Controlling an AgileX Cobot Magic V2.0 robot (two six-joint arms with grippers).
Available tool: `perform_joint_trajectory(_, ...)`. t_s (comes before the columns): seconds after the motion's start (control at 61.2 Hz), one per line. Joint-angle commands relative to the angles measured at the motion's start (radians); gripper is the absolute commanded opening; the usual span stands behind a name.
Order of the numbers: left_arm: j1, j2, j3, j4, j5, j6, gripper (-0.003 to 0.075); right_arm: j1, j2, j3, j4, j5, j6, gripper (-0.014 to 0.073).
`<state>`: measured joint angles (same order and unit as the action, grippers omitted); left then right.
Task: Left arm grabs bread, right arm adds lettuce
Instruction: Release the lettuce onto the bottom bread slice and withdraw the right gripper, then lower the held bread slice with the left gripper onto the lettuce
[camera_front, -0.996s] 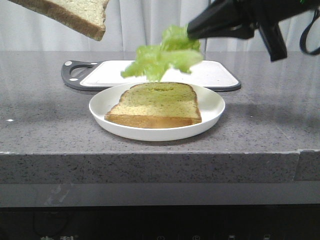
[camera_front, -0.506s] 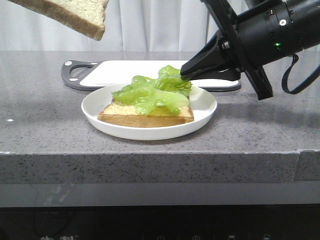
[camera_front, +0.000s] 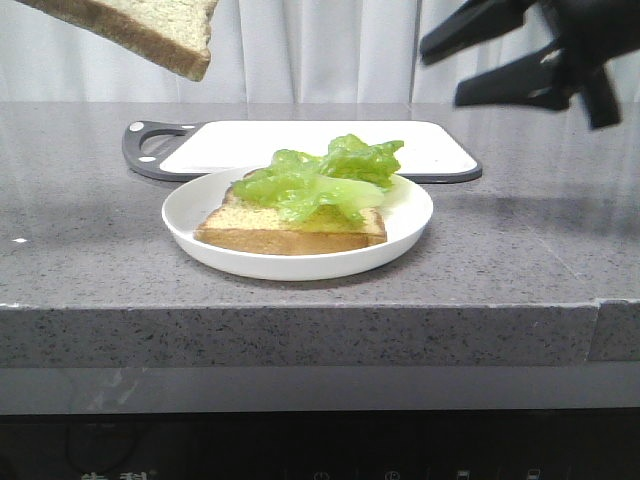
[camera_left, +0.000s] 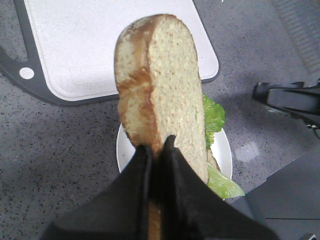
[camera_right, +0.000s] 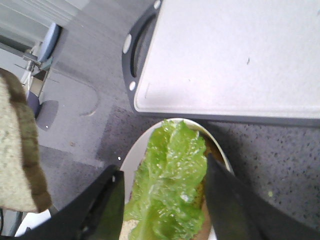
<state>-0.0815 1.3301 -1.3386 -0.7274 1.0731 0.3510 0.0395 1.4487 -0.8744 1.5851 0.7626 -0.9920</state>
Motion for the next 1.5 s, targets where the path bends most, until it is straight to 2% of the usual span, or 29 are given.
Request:
perform_joint_trajectory(0.0,0.001,-0.034,-0.023,-0.059,-0.043,0.003,-0.0020,-0.040,-0.098,-0.027,0.028,0.107,-0.017,0.0400)
perform_joint_trajectory(0.163,0.001,-0.034,-0.023,-0.059,-0.043,0.003,-0.0020,-0.052,-0.225,-0.027,-0.030,0.177,-0.017,0.0395)
perform_joint_trajectory(0.392,0.001,-0.034,-0.023,-0.059,-0.043,0.003,-0.0020,-0.052,-0.407,-0.027,-0.243,0.181,-0.017,0.0393)
perform_joint_trajectory(0.522,0.001,-0.034,-0.023,-0.068,-0.047,0.003,-0.0020,-0.052,-0.483,-0.027,-0.310,0.177,-0.016,0.0393)
perform_joint_trajectory(0.882,-0.007,-0.034,-0.023,-0.142,-0.096,0.003,-0.0020,-0.052,-0.539,-0.027,-0.351,0.177,-0.016,0.0393)
perform_joint_trajectory(1.224,-0.224,0.070,-0.023,-0.236,-0.096,0.003,-0.0020,-0.052,-0.539,-0.027,-0.351,0.178,-0.016,0.0393)
perform_joint_trajectory(1.486,-0.257,0.201,-0.023,-0.333,-0.096,0.025,-0.0020,-0.052,-0.539,-0.027,-0.351,0.178,-0.016,0.0393)
